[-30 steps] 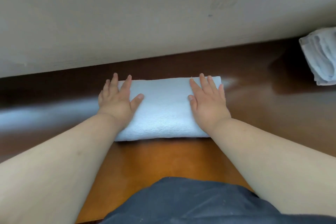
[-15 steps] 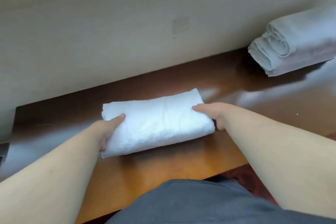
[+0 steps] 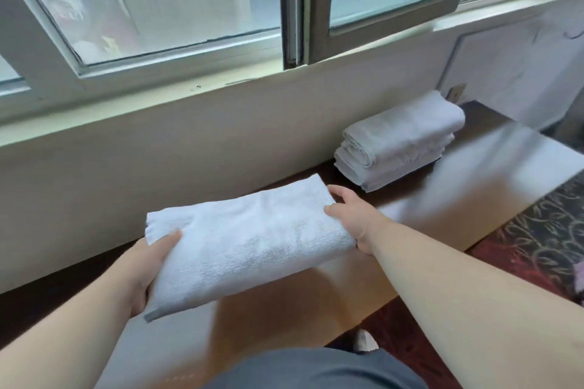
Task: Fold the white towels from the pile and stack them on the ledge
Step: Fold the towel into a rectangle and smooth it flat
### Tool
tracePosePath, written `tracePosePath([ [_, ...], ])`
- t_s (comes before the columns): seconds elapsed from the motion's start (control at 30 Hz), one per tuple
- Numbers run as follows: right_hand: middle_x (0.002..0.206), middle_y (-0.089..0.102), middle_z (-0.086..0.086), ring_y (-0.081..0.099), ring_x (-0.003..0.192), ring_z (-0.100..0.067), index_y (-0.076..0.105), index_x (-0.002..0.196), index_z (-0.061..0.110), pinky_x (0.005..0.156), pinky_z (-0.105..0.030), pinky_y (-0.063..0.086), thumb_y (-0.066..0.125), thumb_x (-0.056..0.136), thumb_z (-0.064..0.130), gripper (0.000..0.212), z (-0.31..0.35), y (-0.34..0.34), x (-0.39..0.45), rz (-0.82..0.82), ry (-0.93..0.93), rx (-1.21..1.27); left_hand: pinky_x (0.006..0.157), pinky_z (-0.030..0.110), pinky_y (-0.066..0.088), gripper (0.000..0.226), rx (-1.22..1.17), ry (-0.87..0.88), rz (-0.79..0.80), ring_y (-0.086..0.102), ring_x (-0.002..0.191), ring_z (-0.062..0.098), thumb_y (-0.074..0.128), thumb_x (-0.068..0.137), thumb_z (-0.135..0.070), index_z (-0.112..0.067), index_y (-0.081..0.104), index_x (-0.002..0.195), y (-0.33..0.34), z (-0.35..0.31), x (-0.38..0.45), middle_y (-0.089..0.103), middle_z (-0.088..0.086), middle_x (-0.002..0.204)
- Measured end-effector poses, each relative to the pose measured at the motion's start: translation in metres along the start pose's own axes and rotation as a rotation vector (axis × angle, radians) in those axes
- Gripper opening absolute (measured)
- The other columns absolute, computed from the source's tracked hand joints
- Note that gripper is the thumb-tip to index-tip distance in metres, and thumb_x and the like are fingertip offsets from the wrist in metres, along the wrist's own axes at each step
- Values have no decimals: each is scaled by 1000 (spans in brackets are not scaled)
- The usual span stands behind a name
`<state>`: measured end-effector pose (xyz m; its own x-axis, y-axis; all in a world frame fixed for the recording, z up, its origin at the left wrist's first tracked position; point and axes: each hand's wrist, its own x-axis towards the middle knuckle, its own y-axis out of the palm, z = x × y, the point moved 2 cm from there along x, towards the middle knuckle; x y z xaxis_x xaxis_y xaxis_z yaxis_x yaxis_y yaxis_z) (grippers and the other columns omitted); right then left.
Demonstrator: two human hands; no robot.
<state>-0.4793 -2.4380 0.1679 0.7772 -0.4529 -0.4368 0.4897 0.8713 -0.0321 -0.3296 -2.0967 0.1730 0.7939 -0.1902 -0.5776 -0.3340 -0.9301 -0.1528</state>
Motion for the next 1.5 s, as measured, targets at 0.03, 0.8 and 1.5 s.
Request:
tracePosePath([
  [0.03,124,63,-4,68,102,-30,45,139,36,78,-41,56,54,91,9,55,11,-15,3,5,-11,-13,68,40,58,26,-9,16,6,75,80,27,63,91,-45,-28,64,111,14,-10,-4,77,4,93],
  [0.8,120,68,-4,72,99,-24,58,129,29,91,-47,57,51,71,17,59,203,-439,266,-89,-199,-282,78,36,57,24,-114,210,-94,70,94,21,57,98,-35,-24,60,120,480,-203,91,72,-1,107],
  [1.5,107,72,-1,71,90,-26,64,107,25,70,-40,59,68,78,63,47,121,-456,320,0,90,-409,65,31,60,65,-53,-101,-156,74,72,17,79,57,-71,-22,64,96,506,-151,142,75,-8,81],
])
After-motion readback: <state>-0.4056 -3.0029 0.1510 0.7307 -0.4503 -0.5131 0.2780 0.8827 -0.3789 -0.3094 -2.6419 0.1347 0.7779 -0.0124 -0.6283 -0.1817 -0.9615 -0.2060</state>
